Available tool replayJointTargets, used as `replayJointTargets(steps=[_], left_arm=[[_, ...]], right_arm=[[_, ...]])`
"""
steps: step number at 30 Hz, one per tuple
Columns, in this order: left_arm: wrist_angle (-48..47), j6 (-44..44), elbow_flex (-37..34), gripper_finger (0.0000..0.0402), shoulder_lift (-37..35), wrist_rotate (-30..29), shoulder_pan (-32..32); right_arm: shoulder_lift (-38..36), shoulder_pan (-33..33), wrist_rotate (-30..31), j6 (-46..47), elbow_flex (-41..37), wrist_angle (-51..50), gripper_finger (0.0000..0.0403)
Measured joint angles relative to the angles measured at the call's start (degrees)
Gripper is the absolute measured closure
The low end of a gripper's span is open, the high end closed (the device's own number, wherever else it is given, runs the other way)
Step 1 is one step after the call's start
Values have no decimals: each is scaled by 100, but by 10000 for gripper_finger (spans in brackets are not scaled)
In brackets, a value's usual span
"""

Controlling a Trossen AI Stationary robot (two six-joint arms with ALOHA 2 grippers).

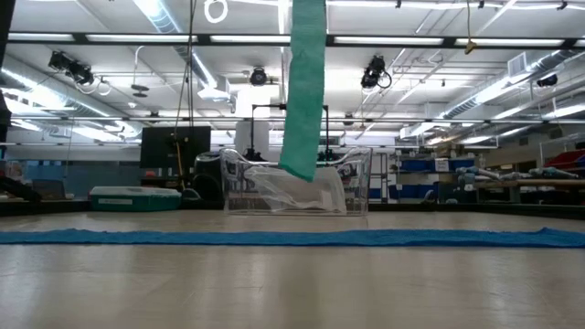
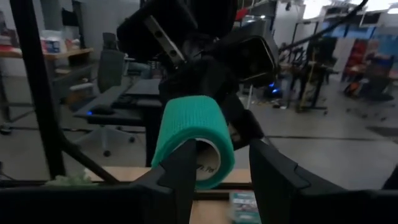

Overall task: Roll bandage
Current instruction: Roll the green bandage

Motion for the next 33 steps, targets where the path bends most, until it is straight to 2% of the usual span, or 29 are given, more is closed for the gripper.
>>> replayJointTargets(steps=[8,17,21,24,28,33], left_arm=[[197,-267,0,382,50,227,0],[206,-769,-2,382,59,500,0],[200,-902,-2,382,55,509,-2],[172,-924,-2,375,55,508,-2],[153,-907,-2,351,57,515,-9],[232,-217,-2,296,57,582,-7]], right_arm=[[89,103,91,-490,6,114,264],[245,362,384,-1593,4,365,266],[289,415,388,-1780,4,438,274],[299,427,376,-1558,4,401,301],[292,425,135,-1259,4,331,381],[284,427,-172,-798,4,266,397]])
